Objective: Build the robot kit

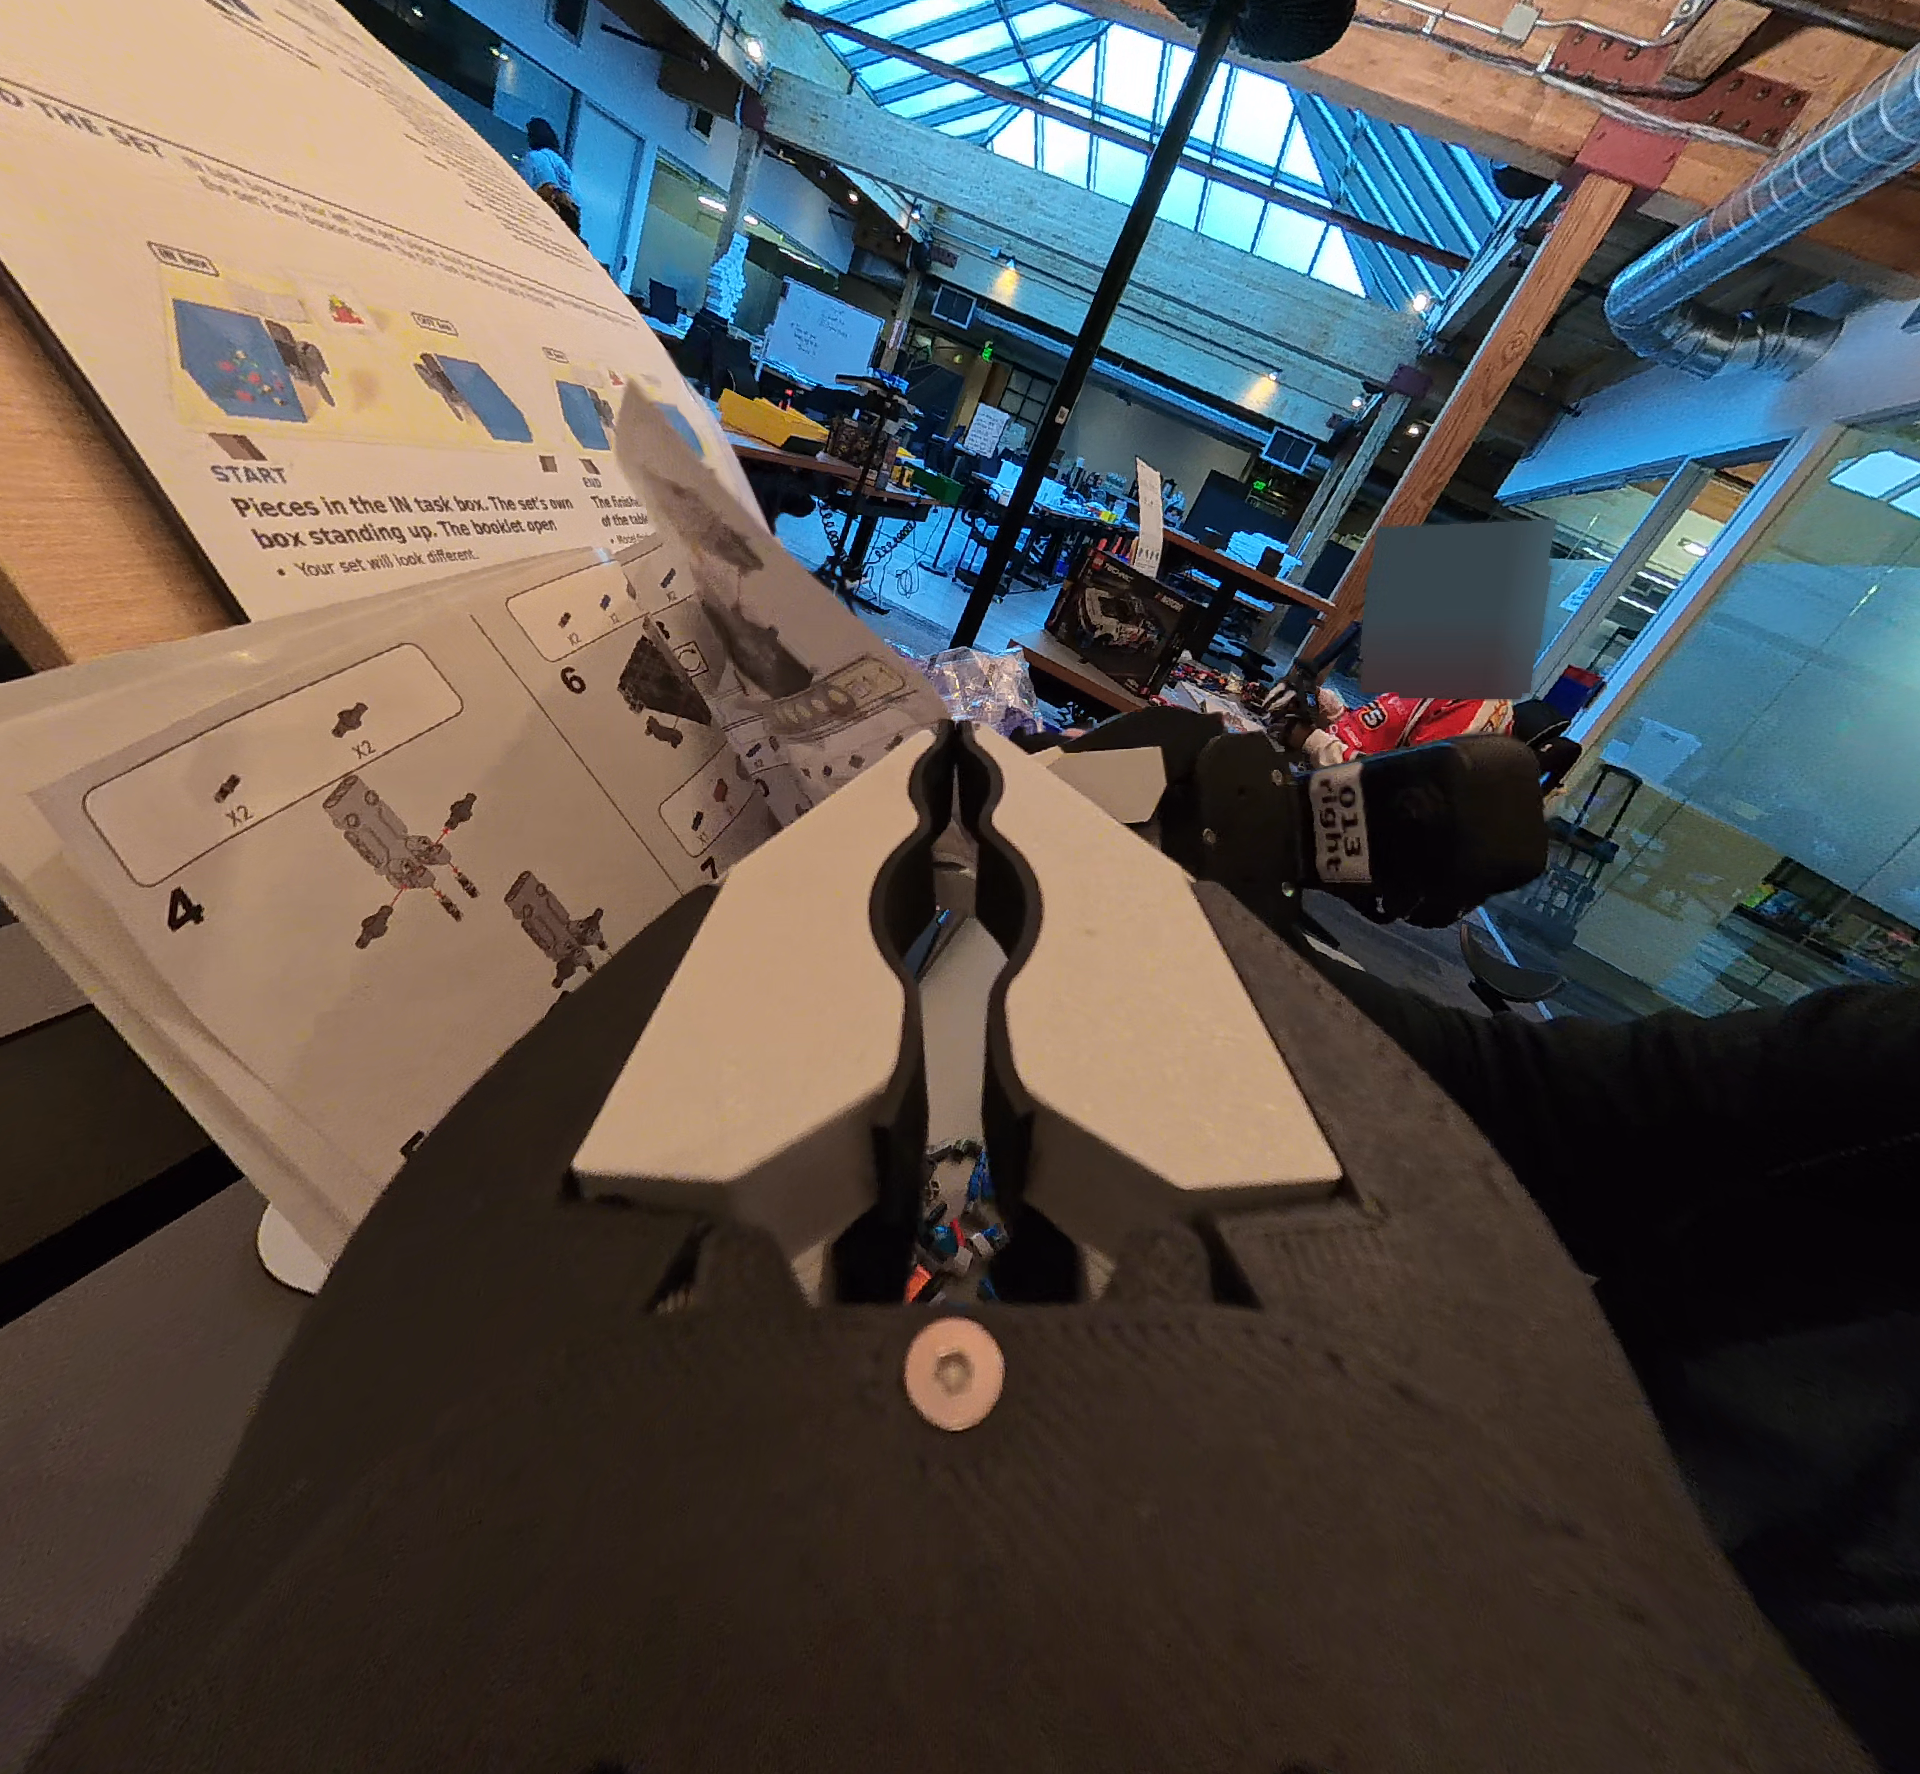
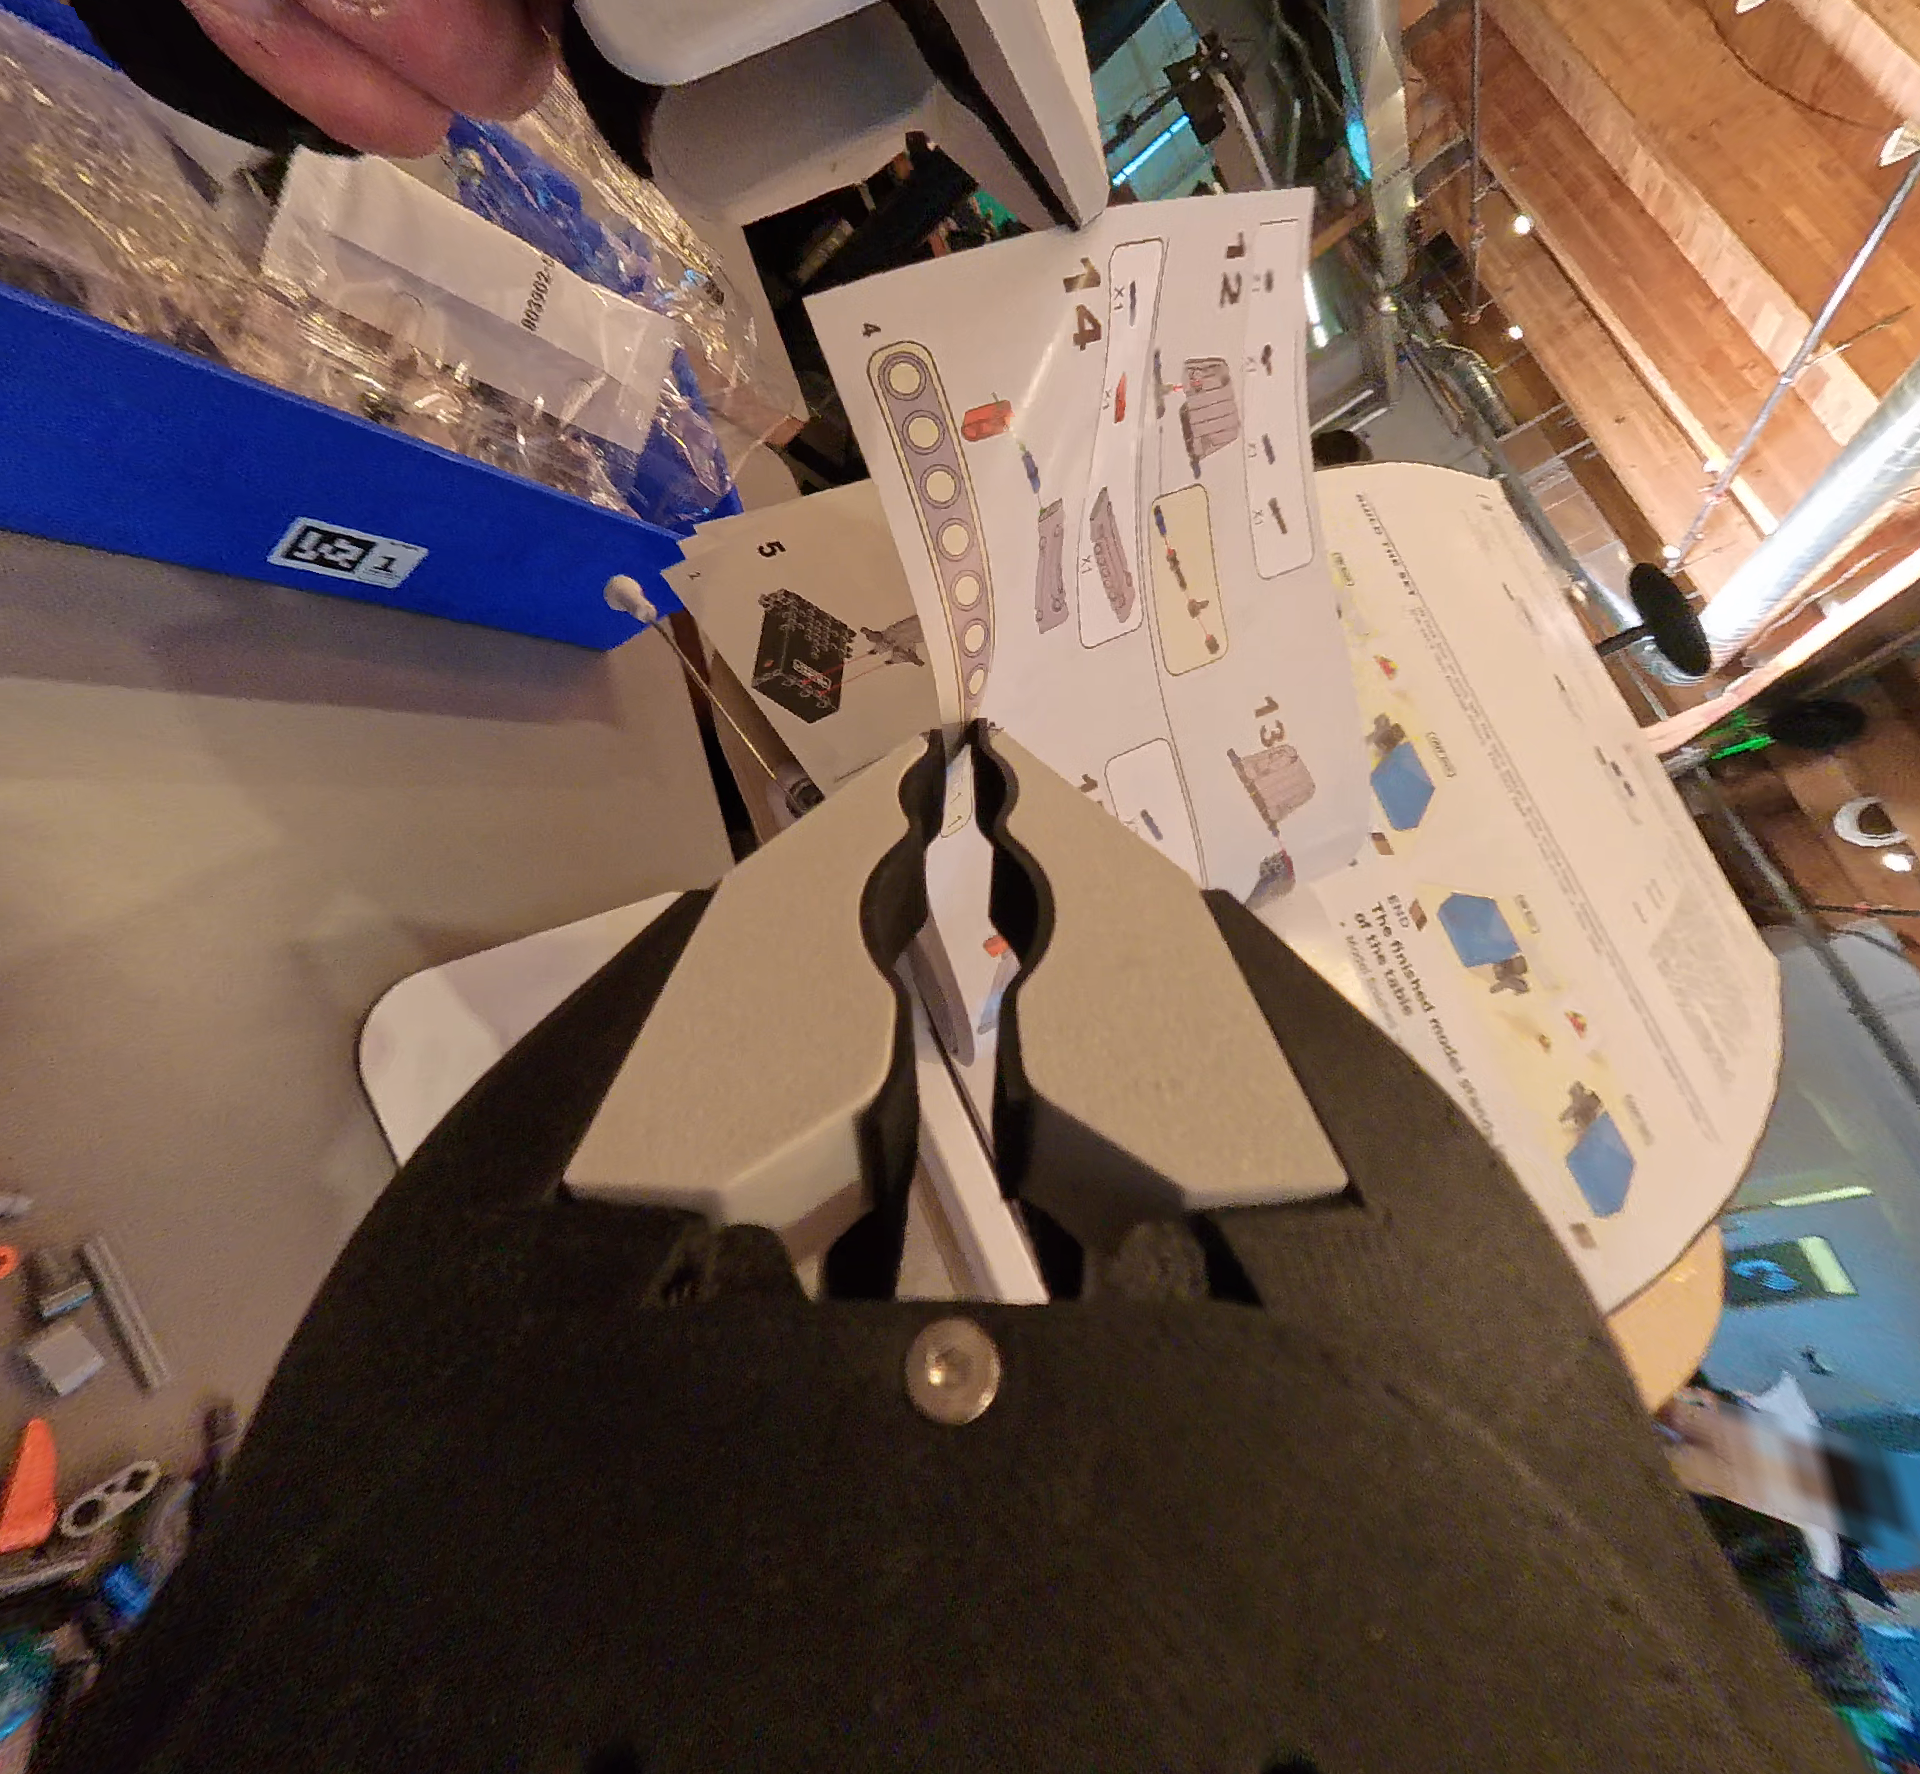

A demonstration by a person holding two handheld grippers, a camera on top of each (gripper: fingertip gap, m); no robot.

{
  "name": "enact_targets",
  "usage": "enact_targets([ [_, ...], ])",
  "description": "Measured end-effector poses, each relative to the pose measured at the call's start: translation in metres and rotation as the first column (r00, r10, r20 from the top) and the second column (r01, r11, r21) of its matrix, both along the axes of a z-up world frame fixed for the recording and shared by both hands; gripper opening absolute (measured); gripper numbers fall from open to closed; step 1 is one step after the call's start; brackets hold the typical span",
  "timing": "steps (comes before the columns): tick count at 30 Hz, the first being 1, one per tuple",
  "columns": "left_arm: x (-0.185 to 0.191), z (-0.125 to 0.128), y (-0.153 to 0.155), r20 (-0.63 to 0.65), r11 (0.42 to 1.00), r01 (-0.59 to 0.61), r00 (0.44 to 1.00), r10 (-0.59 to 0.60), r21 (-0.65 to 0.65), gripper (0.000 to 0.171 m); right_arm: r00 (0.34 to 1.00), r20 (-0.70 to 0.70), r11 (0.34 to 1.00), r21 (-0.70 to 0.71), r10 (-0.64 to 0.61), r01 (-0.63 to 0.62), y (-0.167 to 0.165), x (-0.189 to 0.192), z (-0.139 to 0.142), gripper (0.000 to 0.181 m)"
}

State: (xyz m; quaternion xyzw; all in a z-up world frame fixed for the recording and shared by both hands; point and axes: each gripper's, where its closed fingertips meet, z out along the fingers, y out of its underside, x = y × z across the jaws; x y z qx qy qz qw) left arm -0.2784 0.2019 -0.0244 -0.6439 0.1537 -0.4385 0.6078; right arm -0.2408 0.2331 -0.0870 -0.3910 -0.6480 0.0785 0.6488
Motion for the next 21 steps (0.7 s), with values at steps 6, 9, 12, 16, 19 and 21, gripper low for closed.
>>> enact_targets([
  [6, 0.005, 0.006, -0.001, 0.034, 0.999, 0.017, 0.999, -0.019, 0.033, 0.000, 0.997, -0.061, 0.986, -0.155, 0.056, -0.065, 0.002, 0.002, 0.006, 0.000],
  [9, 0.009, 0.008, -0.001, 0.052, 0.998, 0.037, 0.998, -0.039, 0.050, 0.000, 0.993, -0.093, 0.972, -0.214, 0.078, -0.096, 0.003, 0.003, 0.008, 0.000],
  [12, 0.013, 0.008, 0.001, 0.069, 0.997, 0.048, 0.996, -0.052, 0.057, 0.000, 0.992, -0.092, 0.970, -0.221, 0.085, -0.104, 0.004, 0.004, 0.006, 0.000],
  [16, 0.016, 0.015, 0.001, 0.123, 0.993, 0.073, 0.989, -0.084, 0.097, 0.000, 0.983, -0.145, 0.946, -0.286, 0.115, -0.153, 0.002, 0.005, 0.010, 0.000],
  [19, 0.020, 0.021, 0.000, 0.163, 0.988, 0.089, 0.980, -0.110, 0.127, 0.000, 0.975, -0.184, 0.925, -0.332, 0.128, -0.184, 0.003, 0.008, 0.014, 0.000],
  [21, 0.023, 0.023, 0.002, 0.183, 0.984, 0.071, 0.978, -0.101, 0.162, 0.000, 0.972, -0.196, 0.914, -0.355, 0.133, -0.197, 0.005, 0.009, 0.015, 0.000],
])
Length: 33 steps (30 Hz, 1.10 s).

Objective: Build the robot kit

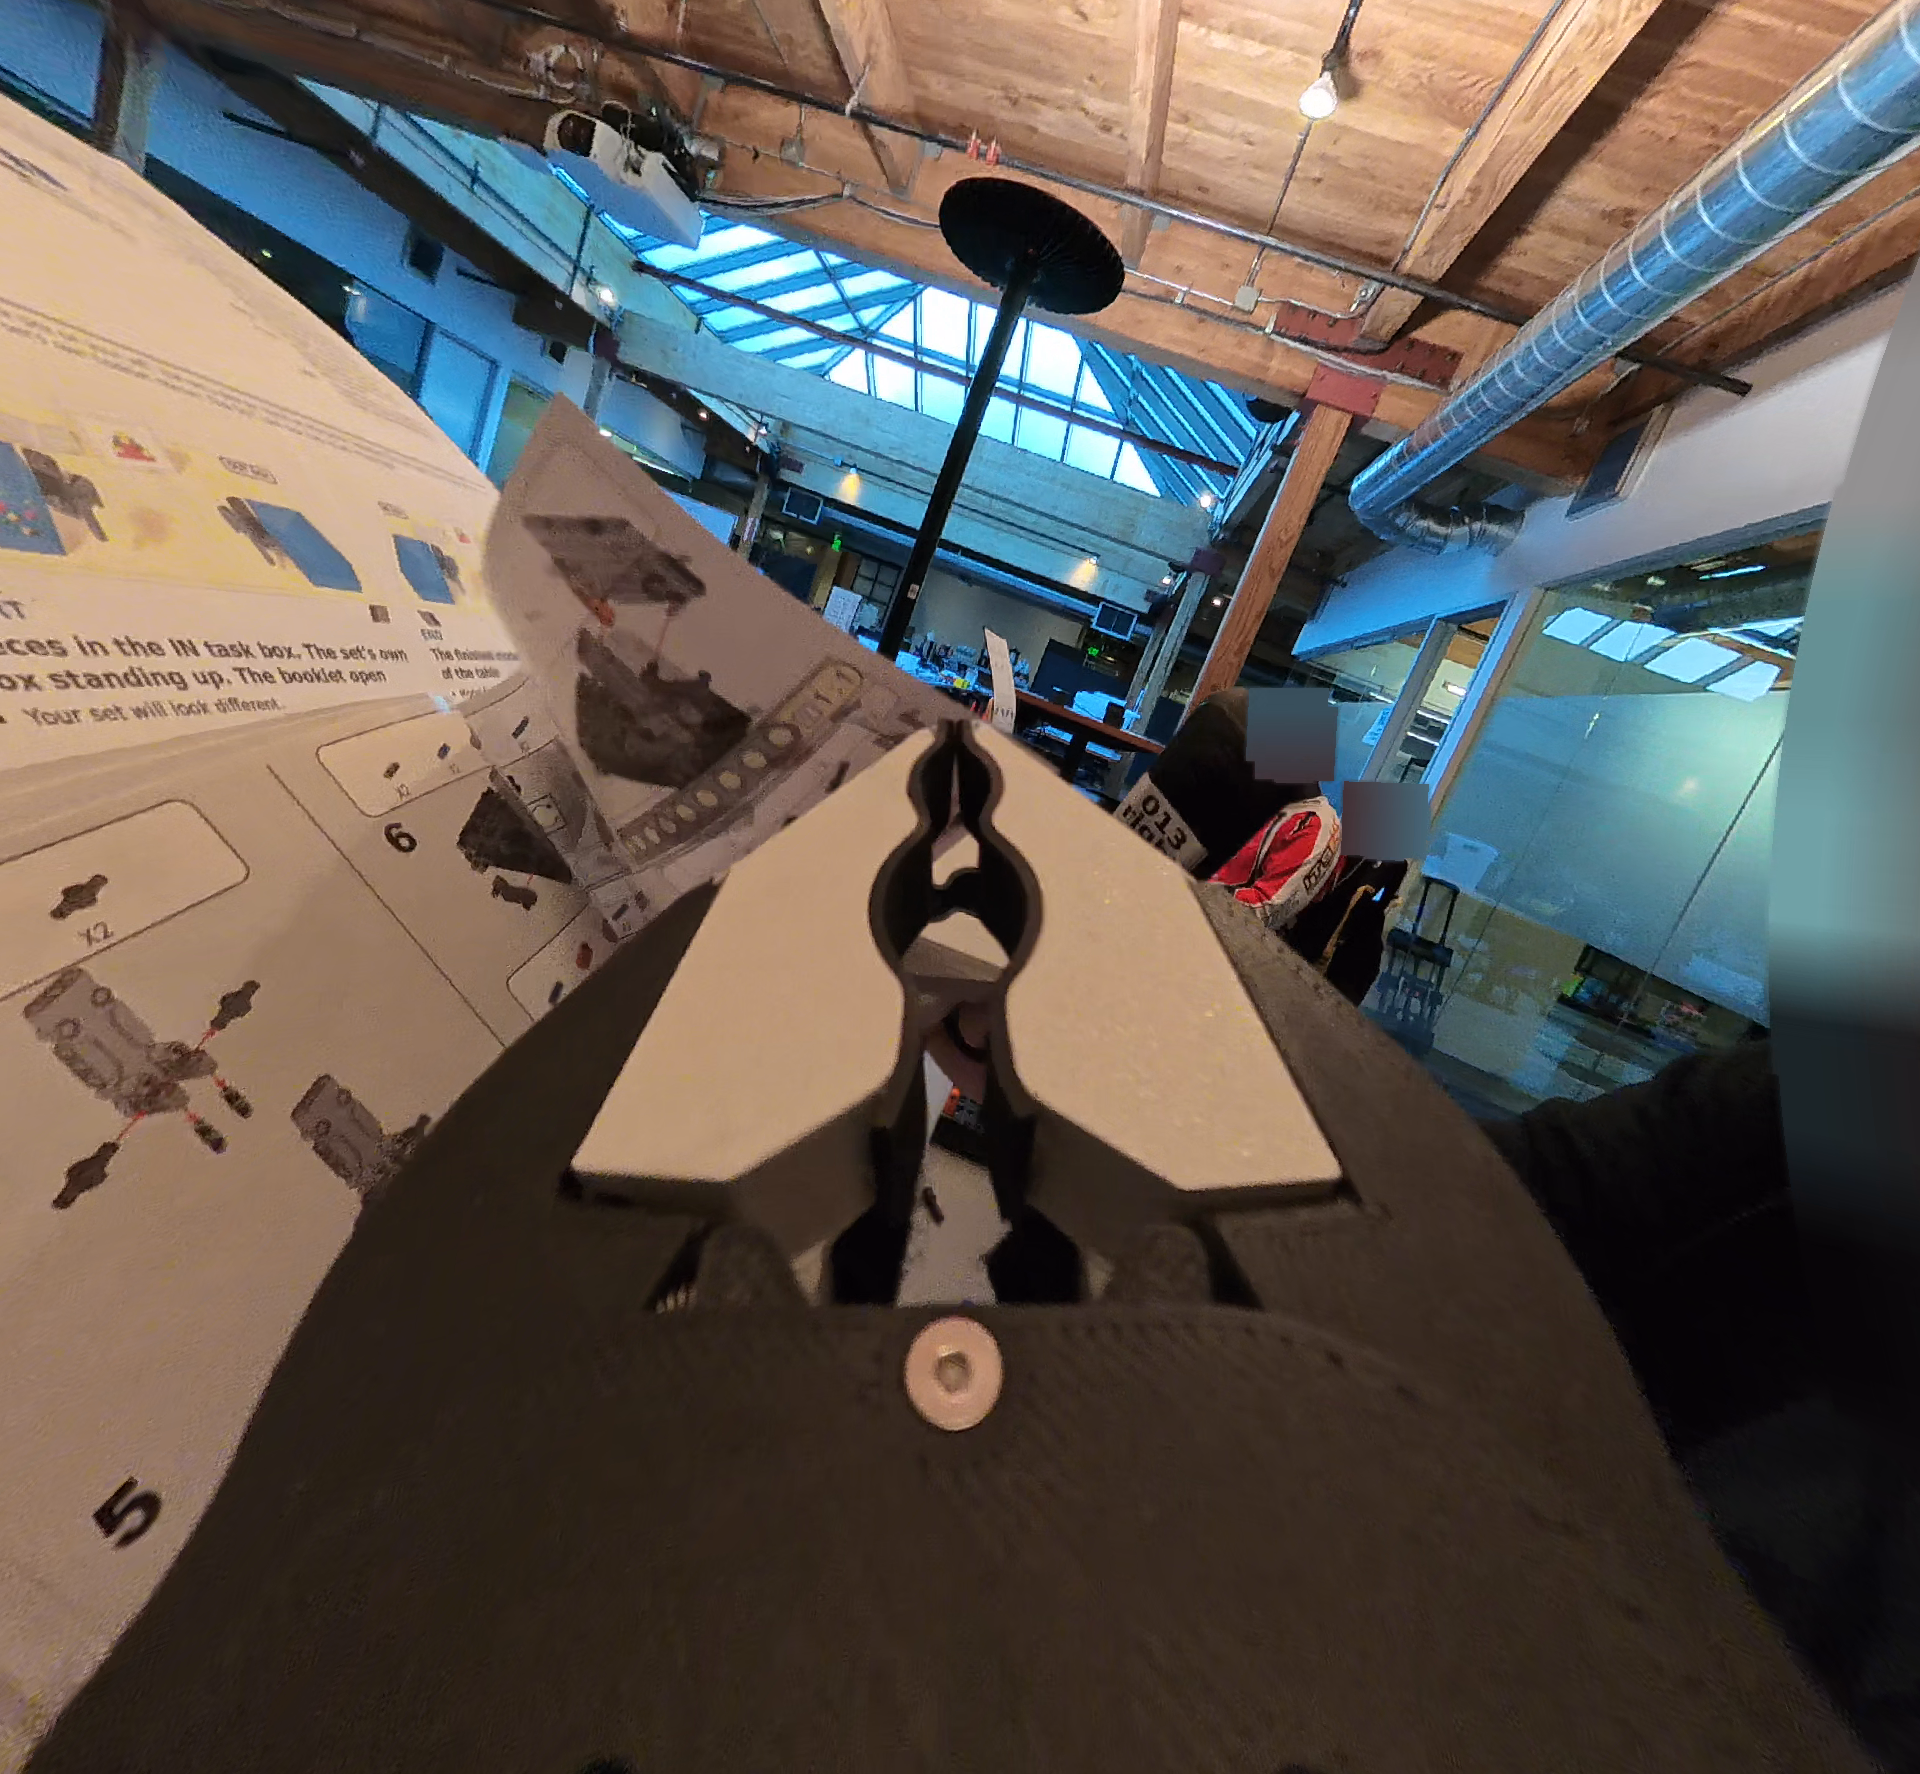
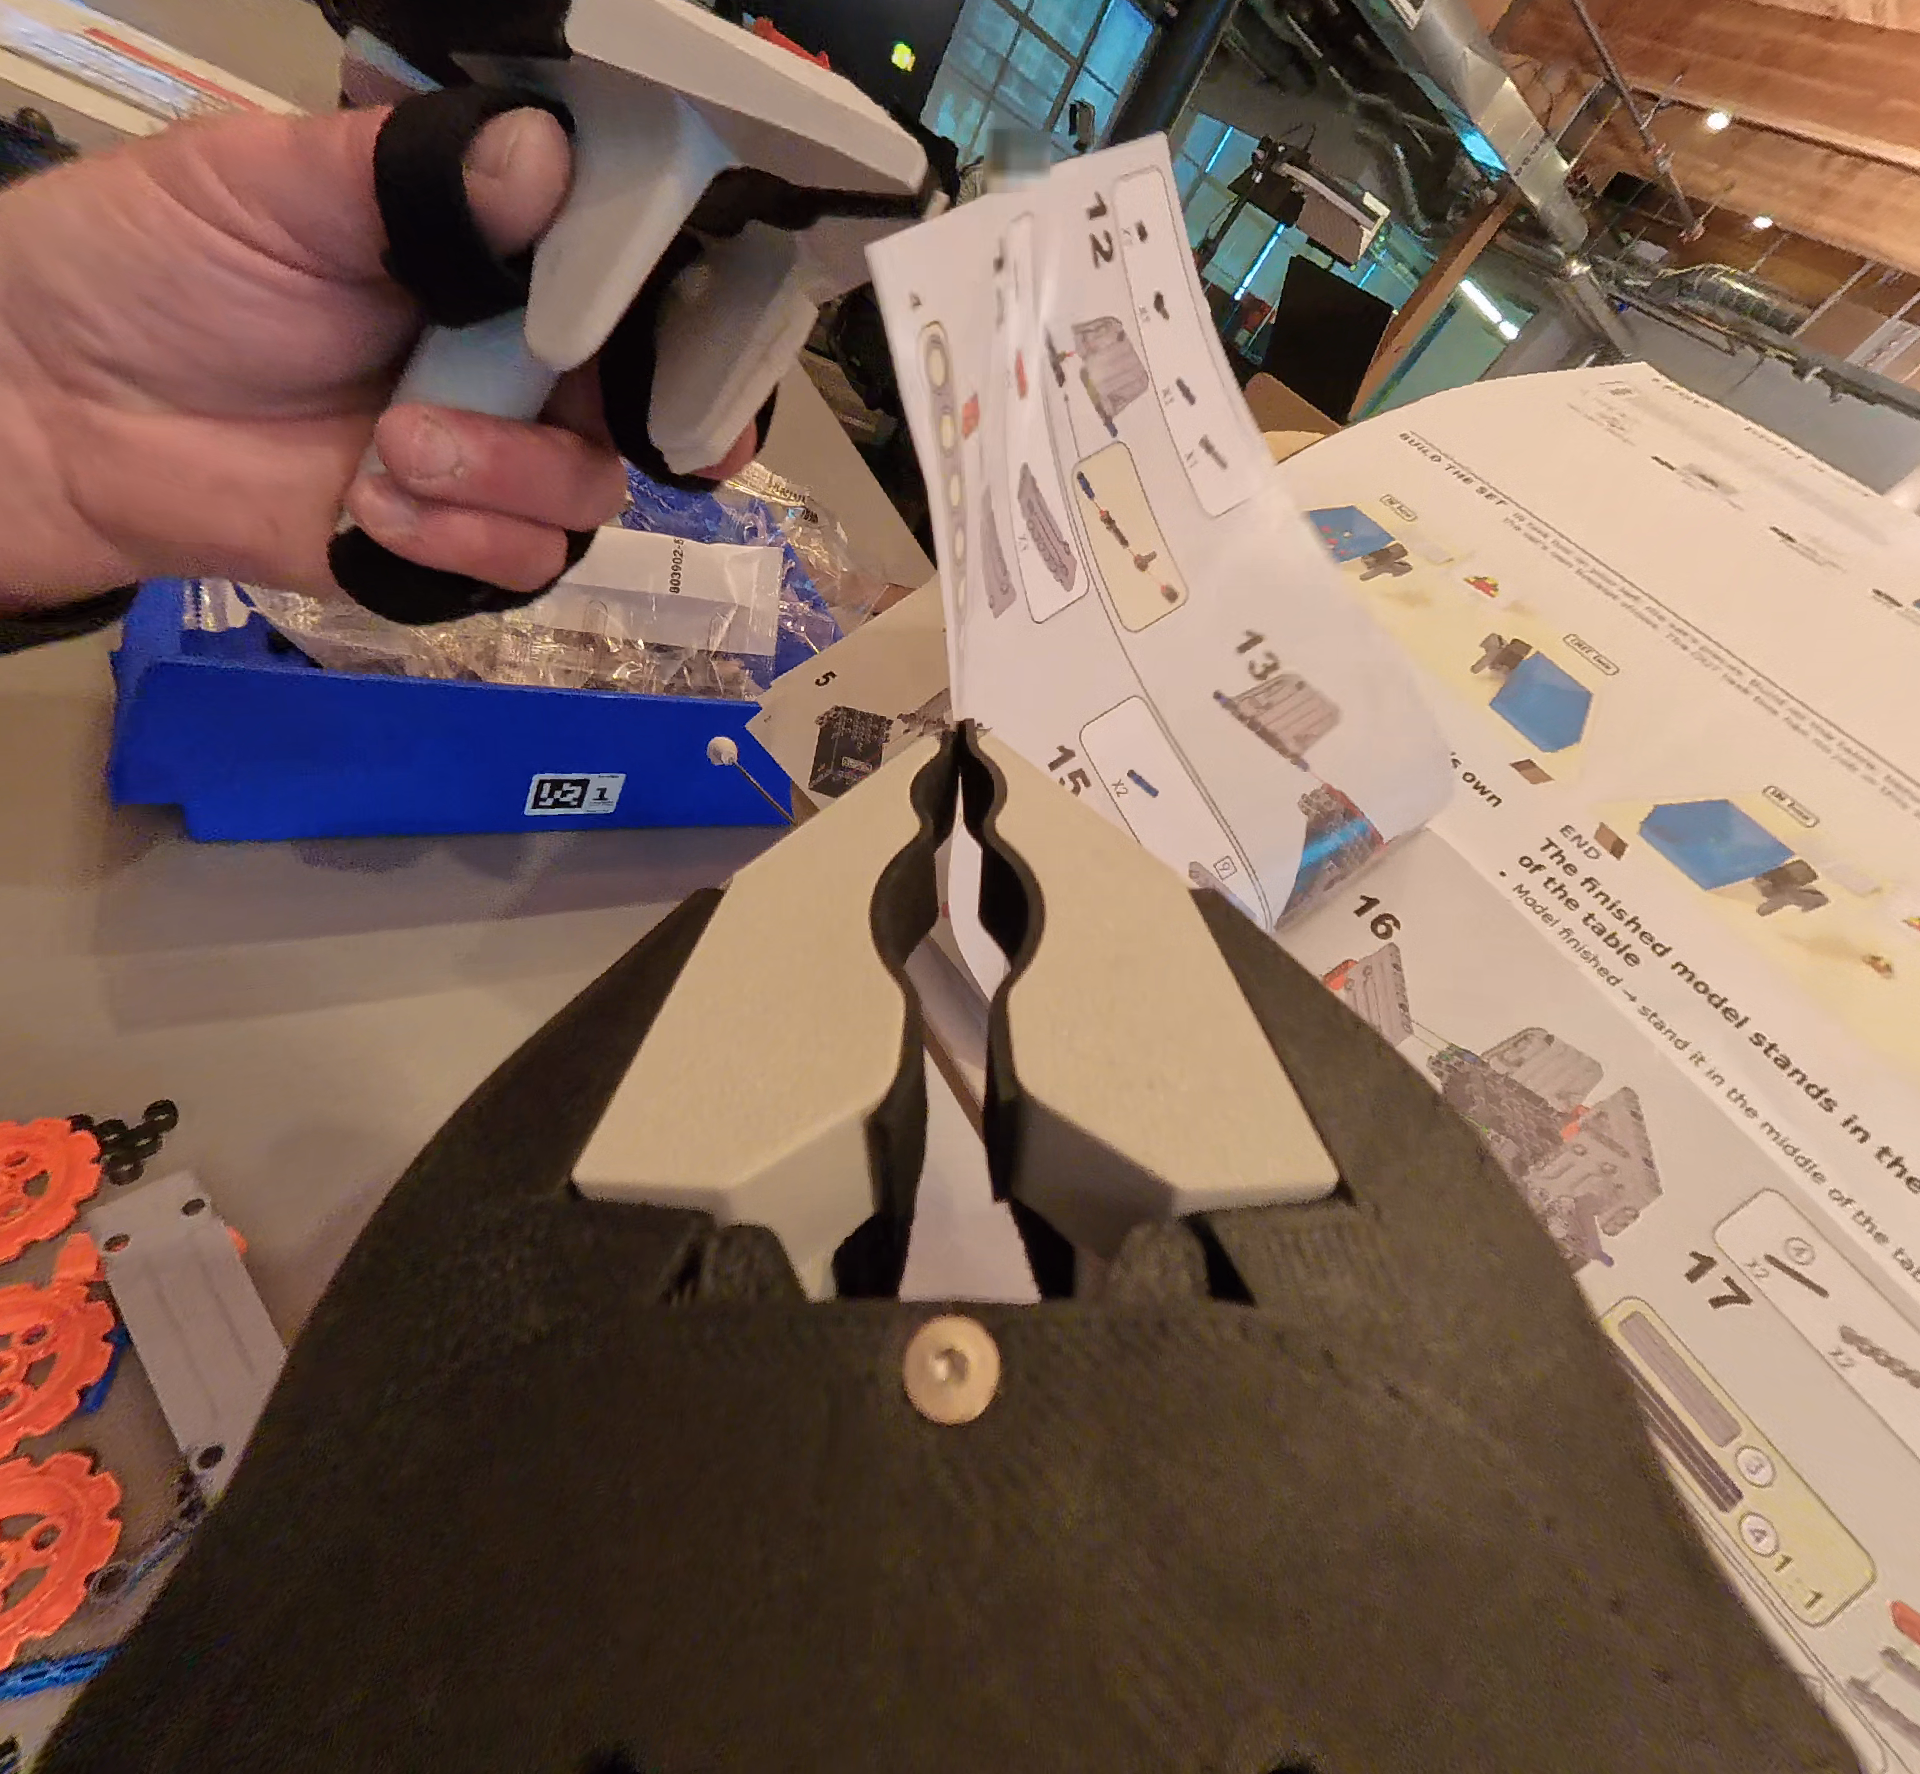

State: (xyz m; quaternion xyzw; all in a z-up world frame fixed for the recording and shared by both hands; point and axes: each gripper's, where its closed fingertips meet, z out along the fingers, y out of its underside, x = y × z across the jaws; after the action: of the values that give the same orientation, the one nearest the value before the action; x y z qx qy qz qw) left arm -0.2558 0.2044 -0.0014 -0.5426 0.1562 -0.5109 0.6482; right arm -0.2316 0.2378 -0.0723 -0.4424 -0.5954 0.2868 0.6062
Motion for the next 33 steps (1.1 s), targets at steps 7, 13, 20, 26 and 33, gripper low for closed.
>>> enact_targets([
  [7, 0.013, -0.007, 0.009, -0.054, 1.000, -0.022, 0.998, 0.021, -0.013, 0.003, 0.998, -0.039, 0.995, -0.085, 0.051, -0.054, 0.003, 0.004, 0.004, 0.000],
  [13, 0.031, -0.012, 0.016, -0.216, 0.987, -0.153, 0.963, 0.162, 0.057, 0.020, 0.998, -0.043, 0.994, -0.097, 0.052, -0.056, 0.003, 0.001, 0.001, 0.000],
  [20, 0.039, -0.018, 0.025, -0.405, 0.915, -0.354, 0.821, 0.402, 0.190, 0.037, 0.997, -0.057, 0.992, -0.119, 0.044, -0.050, 0.007, 0.001, 0.002, 0.000],
  [26, 0.044, -0.022, 0.030, -0.465, 0.882, -0.413, 0.751, 0.470, 0.226, 0.037, 0.998, -0.054, 0.993, -0.112, 0.040, -0.046, 0.007, 0.002, 0.003, 0.000],
  [33, 0.029, -0.018, 0.030, -0.501, 0.830, -0.495, 0.666, 0.553, 0.258, 0.044, 1.000, -0.018, 0.999, -0.052, 0.010, -0.010, 0.004, -0.005, -0.001, 0.000],
])
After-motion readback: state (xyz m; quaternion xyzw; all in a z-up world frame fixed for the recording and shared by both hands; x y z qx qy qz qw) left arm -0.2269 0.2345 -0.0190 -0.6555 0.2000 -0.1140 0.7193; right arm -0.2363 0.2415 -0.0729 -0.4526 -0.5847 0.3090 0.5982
